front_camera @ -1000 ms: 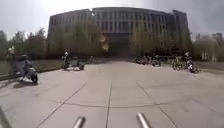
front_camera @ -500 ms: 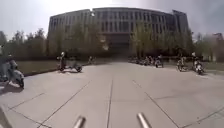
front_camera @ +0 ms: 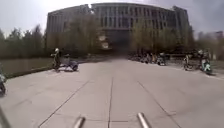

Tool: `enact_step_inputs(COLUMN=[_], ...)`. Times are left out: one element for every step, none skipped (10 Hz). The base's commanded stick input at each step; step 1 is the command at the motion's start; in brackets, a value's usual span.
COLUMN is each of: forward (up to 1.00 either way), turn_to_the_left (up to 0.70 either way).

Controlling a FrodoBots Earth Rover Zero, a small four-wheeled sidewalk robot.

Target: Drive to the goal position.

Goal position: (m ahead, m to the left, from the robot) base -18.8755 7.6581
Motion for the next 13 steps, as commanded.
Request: enact_step_inputs(forward=[-1.00,-1.00,-1.00,-1.00,-1.00,-1.00,-1.00,-1.00,-1.00,-1.00,-1.00,-1.00,-1.00], turn_to_the_left=[0.00,0.00,0.00,0.00,0.00,0.00,0.00,0.00,0.00,0.00,0.00,0.00,0.00])
